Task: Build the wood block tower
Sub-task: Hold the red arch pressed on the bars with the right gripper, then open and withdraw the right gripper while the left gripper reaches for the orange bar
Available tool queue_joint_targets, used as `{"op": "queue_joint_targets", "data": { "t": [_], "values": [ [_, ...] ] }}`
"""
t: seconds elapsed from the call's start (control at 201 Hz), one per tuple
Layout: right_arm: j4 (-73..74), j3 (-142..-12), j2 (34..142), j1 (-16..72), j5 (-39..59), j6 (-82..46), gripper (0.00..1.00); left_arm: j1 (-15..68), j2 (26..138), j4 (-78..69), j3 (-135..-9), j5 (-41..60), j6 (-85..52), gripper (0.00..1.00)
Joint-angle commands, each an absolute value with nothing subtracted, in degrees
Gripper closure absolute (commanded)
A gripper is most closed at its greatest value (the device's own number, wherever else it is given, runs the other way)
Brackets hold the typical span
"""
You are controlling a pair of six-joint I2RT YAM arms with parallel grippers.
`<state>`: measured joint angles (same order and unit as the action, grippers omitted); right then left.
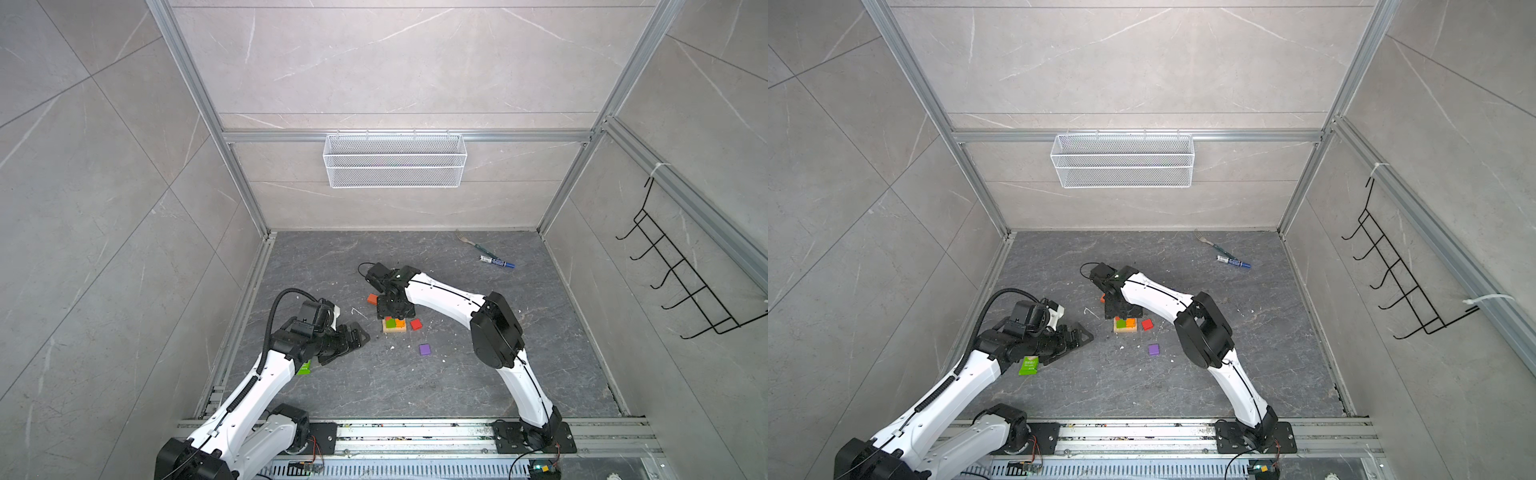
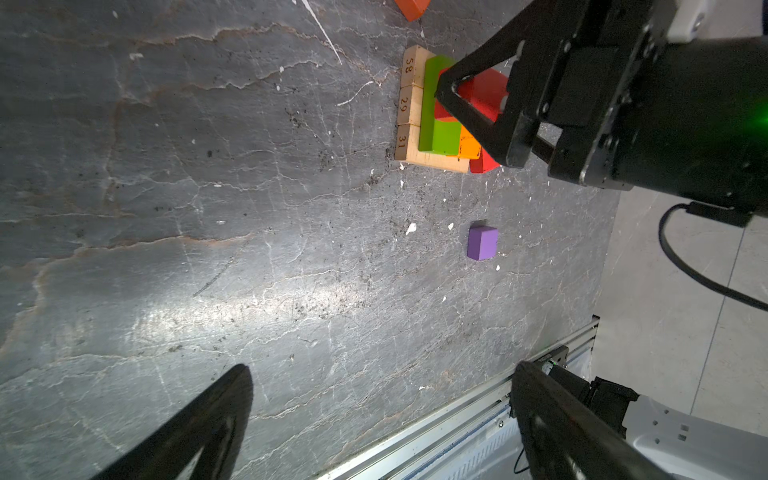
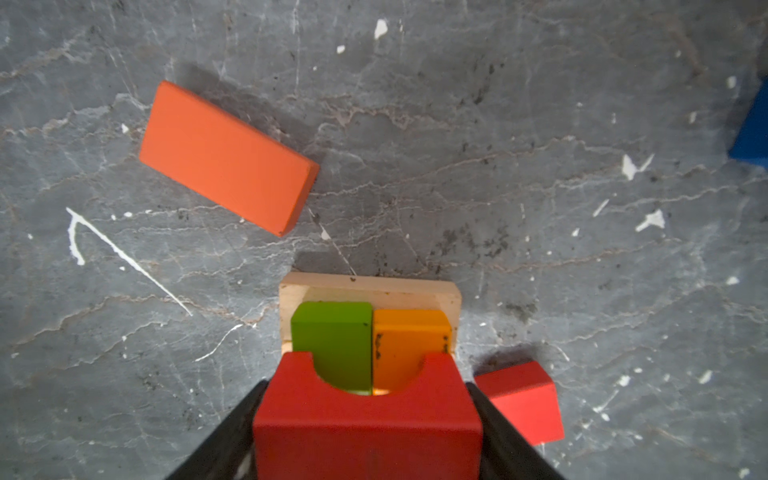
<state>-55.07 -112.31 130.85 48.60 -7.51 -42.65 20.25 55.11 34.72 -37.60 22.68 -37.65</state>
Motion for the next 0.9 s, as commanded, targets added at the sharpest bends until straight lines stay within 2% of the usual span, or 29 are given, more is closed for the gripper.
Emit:
{"op": "queue_joint_targets", "data": {
  "t": [0.0, 0.264, 0.329, 0.408, 0.518, 0.891],
  "values": [
    [-55.48, -112.47, 131.18, 48.43, -7.46, -42.01, 0.39, 19.95, 55.07, 34.98, -38.7, 24.1, -36.17, 0.01],
    [-55.28, -112.63, 130.92, 48.42, -7.33, -41.45, 0.35, 19.95, 55.0, 34.91, -38.67, 23.98, -36.29, 0.0],
    [-55.28, -112.68, 130.54, 48.43, -7.81, -41.03, 0.23, 19.95, 55.09, 34.98, -38.68, 23.89, -36.3, 0.01],
    [-55.31, -112.78, 129.93, 48.37, -8.12, -40.06, 0.14, 19.95, 55.15, 34.98, -38.74, 23.78, -36.3, 0.01],
    [-55.2, -112.9, 128.95, 48.44, -8.31, -39.06, 0.09, 19.95, 55.28, 35.02, -38.8, 23.5, -36.16, 0.01],
    [-54.13, -111.84, 122.66, 48.42, -8.37, -36.2, 0.04, 19.95, 56.22, 35.15, -39.54, 22.13, -36.26, 0.01]
  ]
}}
